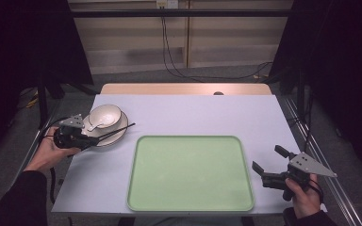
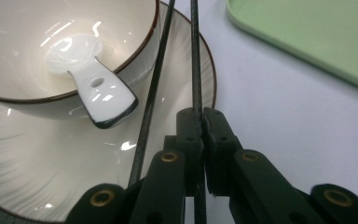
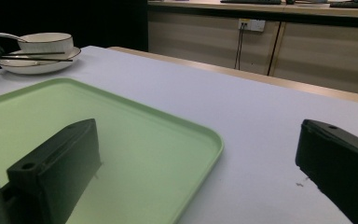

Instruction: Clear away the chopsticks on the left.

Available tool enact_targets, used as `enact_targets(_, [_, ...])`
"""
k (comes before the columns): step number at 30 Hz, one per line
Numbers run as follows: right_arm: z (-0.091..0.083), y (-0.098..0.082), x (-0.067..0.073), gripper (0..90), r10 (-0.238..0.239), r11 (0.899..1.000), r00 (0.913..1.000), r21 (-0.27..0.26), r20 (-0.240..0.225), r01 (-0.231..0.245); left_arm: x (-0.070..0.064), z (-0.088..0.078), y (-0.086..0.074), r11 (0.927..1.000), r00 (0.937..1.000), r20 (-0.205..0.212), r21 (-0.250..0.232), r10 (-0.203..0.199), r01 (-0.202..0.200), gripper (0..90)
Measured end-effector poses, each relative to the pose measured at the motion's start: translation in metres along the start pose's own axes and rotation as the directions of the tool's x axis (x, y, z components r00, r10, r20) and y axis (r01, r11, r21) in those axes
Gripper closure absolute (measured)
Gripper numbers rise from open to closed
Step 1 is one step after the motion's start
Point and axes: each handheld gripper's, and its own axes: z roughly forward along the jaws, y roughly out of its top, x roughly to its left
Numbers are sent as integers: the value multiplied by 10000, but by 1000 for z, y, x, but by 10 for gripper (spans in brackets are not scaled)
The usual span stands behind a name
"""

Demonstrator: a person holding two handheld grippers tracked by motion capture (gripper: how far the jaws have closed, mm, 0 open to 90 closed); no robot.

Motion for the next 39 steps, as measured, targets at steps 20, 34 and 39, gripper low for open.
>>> enact_targets(20, [0,0,1,0,10,10000,10000,-2,-78,-10,-43,-36,-16,9650,9683,-762,-1315,-2381,2269,863])
enact_targets(34, [1,1,1,0,-7,10000,9999,-51,-117,6,-105,-34,-7,9385,9489,-954,-2063,-3008,2768,863])
enact_targets(39, [1,0,1,0,-57,9999,9999,-99,-146,55,-118,-29,-6,9337,9440,-919,-2050,-3169,2935,863])
